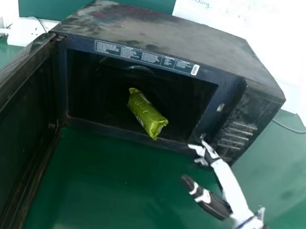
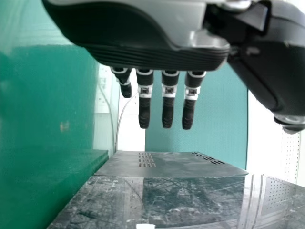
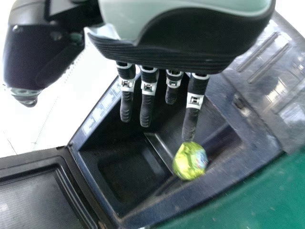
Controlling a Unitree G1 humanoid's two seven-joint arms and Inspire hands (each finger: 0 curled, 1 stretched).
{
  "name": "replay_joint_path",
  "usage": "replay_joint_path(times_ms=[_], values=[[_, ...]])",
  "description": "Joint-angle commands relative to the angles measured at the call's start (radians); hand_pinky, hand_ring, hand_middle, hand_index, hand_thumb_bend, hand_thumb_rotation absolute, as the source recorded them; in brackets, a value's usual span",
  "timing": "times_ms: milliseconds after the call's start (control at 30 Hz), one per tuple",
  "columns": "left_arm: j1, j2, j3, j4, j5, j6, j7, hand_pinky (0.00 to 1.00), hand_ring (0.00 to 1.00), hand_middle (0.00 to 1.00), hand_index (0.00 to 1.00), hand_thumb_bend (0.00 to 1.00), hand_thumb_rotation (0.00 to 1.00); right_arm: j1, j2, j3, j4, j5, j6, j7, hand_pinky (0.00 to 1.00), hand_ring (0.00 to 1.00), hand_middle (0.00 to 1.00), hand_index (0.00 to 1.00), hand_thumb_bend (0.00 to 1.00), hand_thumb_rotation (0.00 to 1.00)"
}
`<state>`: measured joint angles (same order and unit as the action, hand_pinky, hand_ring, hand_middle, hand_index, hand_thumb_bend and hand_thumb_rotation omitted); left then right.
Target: Put biscuit inside oven
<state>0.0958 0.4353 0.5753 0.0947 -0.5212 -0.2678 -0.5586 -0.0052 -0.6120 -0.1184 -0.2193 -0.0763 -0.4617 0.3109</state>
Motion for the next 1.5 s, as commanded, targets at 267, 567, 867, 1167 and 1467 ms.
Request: replay_joint_path(times_ms=[267,567,867,1167,1467], values=[[-0.006,0.016,0.004,0.036,0.02,-0.039,-0.019,0.72,0.81,0.85,0.83,0.86,0.85,0.113,-0.067,-0.126,-0.075,0.278,0.176,0.194,0.58,0.72,0.81,0.8,0.95,0.55],[-0.026,0.028,-0.019,0.129,0.093,-0.245,-0.102,0.74,0.8,0.83,0.81,0.81,0.79,0.193,-0.071,-0.26,-0.282,0.568,0.638,0.192,0.6,0.75,0.79,0.77,1.0,0.49],[-0.103,-0.019,-0.027,0.28,0.205,-0.663,-0.071,0.89,0.86,0.85,0.84,0.87,0.91,0.138,-0.085,-0.39,-0.308,0.852,1.127,0.041,0.6,0.79,0.84,0.8,1.0,0.52],[-0.195,0.039,-0.065,0.569,0.316,-1.159,-0.041,0.91,0.88,0.88,0.86,0.87,0.95,0.059,-0.066,-0.39,-0.204,0.854,1.216,0.023,0.65,0.8,0.84,0.77,1.0,0.58],[-0.219,0.132,-0.129,0.662,0.449,-1.318,0.028,0.94,0.88,0.89,0.86,0.87,0.98,0.016,-0.041,-0.375,-0.136,0.809,1.205,0.016,0.75,0.85,0.86,0.8,1.0,0.58]])
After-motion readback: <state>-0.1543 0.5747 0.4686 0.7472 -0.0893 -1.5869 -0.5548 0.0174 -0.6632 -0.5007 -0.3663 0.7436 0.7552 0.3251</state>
